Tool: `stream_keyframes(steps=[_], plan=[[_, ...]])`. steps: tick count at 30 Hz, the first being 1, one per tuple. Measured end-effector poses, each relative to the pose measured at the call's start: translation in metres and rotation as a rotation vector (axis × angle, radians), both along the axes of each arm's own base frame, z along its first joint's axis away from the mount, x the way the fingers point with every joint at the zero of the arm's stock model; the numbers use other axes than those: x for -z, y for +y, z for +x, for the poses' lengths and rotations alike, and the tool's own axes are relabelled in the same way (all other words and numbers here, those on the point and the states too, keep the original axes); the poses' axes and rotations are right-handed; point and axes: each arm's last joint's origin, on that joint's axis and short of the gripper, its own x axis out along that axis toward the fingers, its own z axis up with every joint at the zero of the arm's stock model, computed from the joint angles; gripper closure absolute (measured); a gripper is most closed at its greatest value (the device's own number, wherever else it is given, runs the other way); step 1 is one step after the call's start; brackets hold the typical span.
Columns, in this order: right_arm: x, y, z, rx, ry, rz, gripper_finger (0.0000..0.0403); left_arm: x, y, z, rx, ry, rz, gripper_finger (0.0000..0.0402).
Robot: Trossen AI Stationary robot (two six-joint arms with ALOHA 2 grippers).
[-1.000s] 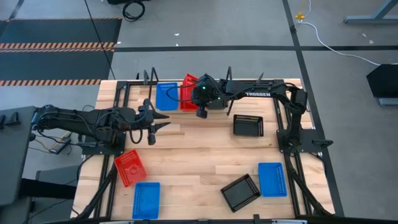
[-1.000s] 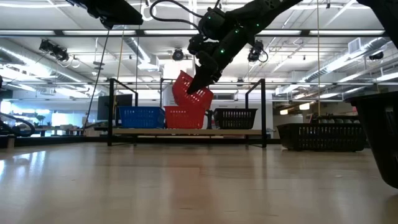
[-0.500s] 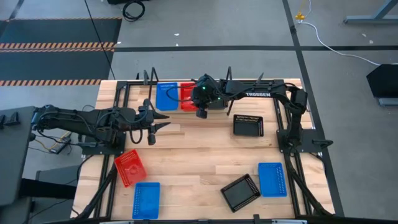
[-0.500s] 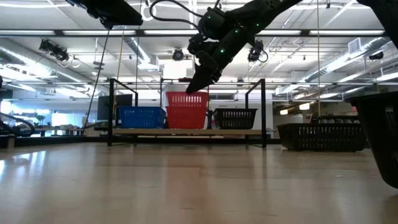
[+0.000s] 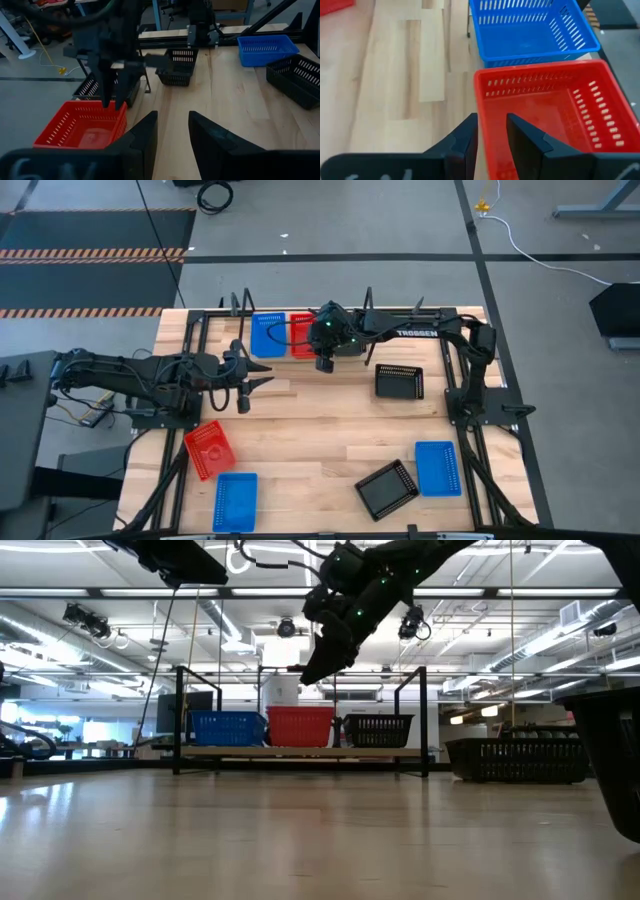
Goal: Stack baskets on shelf by color
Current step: Stack the top black bin on top of the black bin on the shelf
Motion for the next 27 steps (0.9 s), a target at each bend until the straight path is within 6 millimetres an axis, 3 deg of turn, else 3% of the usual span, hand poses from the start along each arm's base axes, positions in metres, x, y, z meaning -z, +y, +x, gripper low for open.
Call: stream_keyframes(steps=[10,17,22,27], plan=[[0.002,0.051,-0.019,0.092,0.243,0.228,0.0294,0.000,0.000,0.000,0.000,0.005,0.000,0.0285],[0.011,0.088,-0.037,0.427,0.469,0.471,0.0292,0.000,0.000,0.000,-0.007,-0.001,-0.019,0.0285],[0.014,0.101,-0.063,0.621,0.696,0.349,0.0290,0.000,0.000,0.000,-0.008,-0.002,-0.023,0.0285],[0.013,0.106,-0.072,0.705,0.750,0.246,0.0290,0.000,0.000,0.000,-0.008,-0.001,-0.023,0.0285]])
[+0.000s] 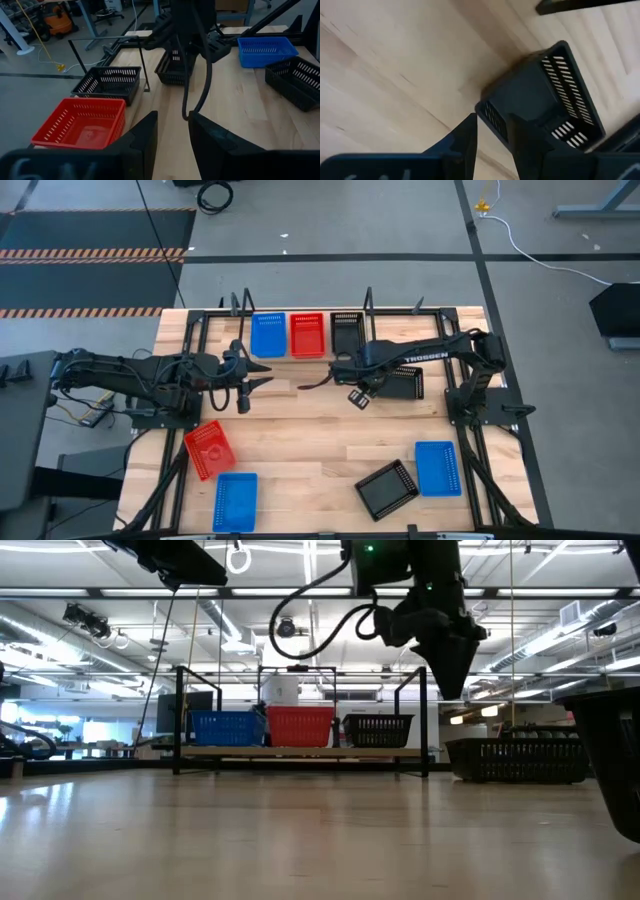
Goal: Stack baskets on shelf by color
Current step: Stack the top black bin on top of the black bin on the shelf
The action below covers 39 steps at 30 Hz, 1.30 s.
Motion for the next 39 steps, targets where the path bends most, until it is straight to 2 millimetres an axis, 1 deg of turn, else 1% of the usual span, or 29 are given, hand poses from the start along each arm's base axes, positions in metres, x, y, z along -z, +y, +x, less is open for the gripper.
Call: stream_keyframes(steps=[3,5,8,12,15,19,28,32,39], plan=[[0.000,0.001,0.003,-0.006,-0.031,-0.021,0.0290,0.000,0.000,0.000,0.000,0.000,0.000,0.0285],[0.004,0.002,0.005,-0.005,-0.054,-0.016,0.0290,0.000,0.000,0.000,0.000,0.000,0.000,0.0285],[0.014,-0.001,-0.001,0.017,-0.007,-0.009,0.0290,0.000,0.000,0.000,0.008,0.002,-0.003,0.0285],[0.034,-0.006,-0.012,0.050,0.057,0.009,0.0290,0.001,-0.001,0.000,0.021,0.015,-0.007,0.0285],[0.045,-0.009,-0.014,0.053,0.030,0.031,0.0290,0.002,-0.001,0.000,0.022,0.018,-0.006,0.0285],[0.049,-0.011,-0.012,0.053,-0.066,0.058,0.0290,0.002,-0.001,0.000,0.022,0.017,-0.006,0.0285],[0.064,-0.023,-0.024,0.097,-0.006,0.059,0.0290,0.002,-0.001,0.000,0.022,0.017,-0.006,0.0285],[0.063,-0.023,-0.026,0.082,0.021,0.062,0.0290,0.002,-0.001,0.000,0.022,0.017,-0.005,0.0285],[0.041,-0.024,-0.034,0.103,0.018,0.004,0.0290,0.001,-0.001,0.000,0.023,0.017,-0.004,0.0285]])
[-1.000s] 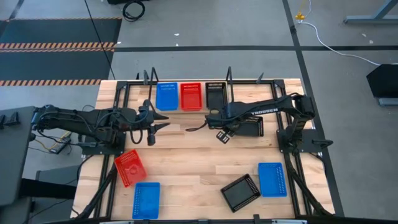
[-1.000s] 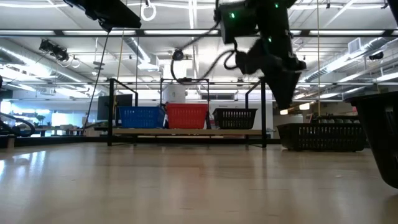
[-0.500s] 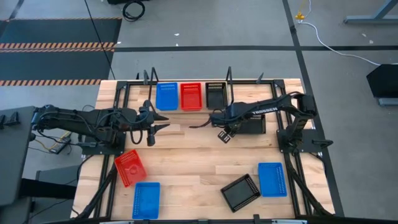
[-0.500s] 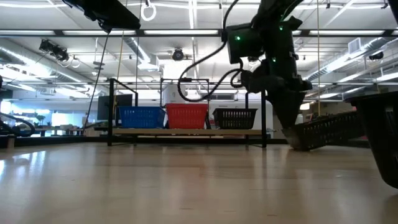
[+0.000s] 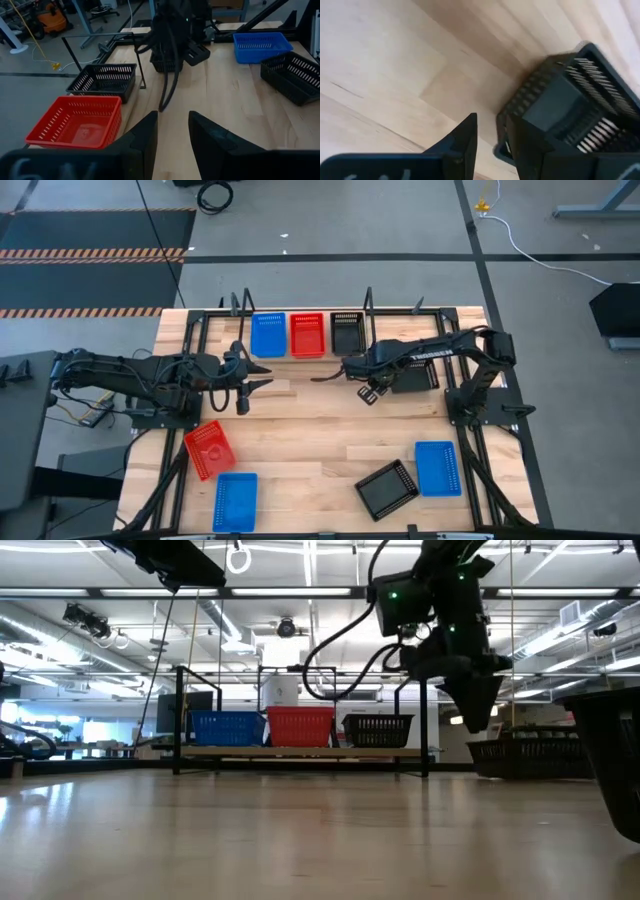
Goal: Stack baskets on shelf by color
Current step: Stack the top black bin on top of the black bin on the shelf
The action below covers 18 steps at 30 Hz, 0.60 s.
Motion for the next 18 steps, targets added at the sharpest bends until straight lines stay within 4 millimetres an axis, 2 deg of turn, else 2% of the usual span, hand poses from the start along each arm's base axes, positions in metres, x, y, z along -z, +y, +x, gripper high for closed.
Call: stream_keyframes(steps=[6,11,18], plan=[[-0.004,-0.008,-0.010,0.041,0.078,-0.064,0.0289,0.000,0.000,0.000,-0.001,0.000,-0.002,0.0285],[-0.003,-0.017,-0.009,0.056,0.052,-0.073,0.0271,0.000,0.000,0.000,0.000,-0.001,-0.010,0.0285],[0.022,-0.025,-0.025,0.083,0.113,-0.050,0.0223,0.001,-0.001,0.000,0.017,0.003,-0.028,0.0285]])
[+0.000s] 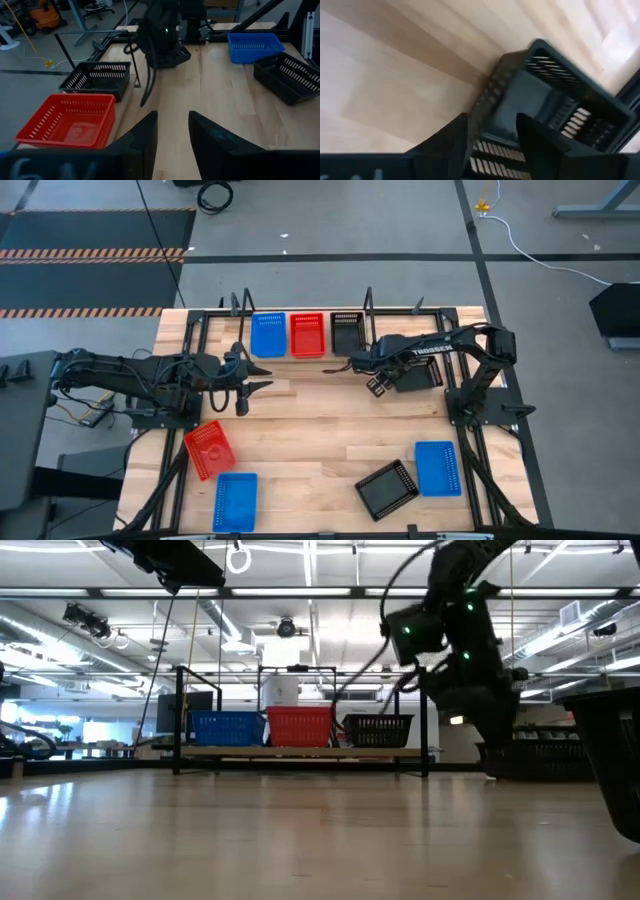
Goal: Stack baskets on shelf by color
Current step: Stack the top black bin on top of the black bin on the shelf
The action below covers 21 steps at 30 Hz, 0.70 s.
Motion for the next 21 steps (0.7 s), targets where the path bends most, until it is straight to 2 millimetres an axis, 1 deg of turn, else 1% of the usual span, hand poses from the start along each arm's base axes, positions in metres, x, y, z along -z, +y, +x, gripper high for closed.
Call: stream_keyframes(steps=[2,5,11,15,21], plan=[[0.008,-0.001,-0.006,-0.010,0.019,0.013,0.0215,0.000,0.000,0.000,0.000,0.000,0.000,0.0285],[0.018,0.001,-0.007,-0.032,-0.004,0.056,0.0212,0.000,0.000,0.000,0.000,0.001,0.000,0.0285],[0.019,0.010,-0.004,-0.056,-0.035,0.123,0.0230,0.000,0.000,0.000,0.000,0.001,0.001,0.0285],[0.015,0.026,0.003,-0.089,-0.074,0.208,0.0249,0.000,0.000,0.000,0.000,0.001,0.001,0.0285],[0.004,0.062,0.017,-0.153,-0.139,0.275,0.0284,0.000,0.000,0.000,0.000,0.001,0.001,0.0285]])
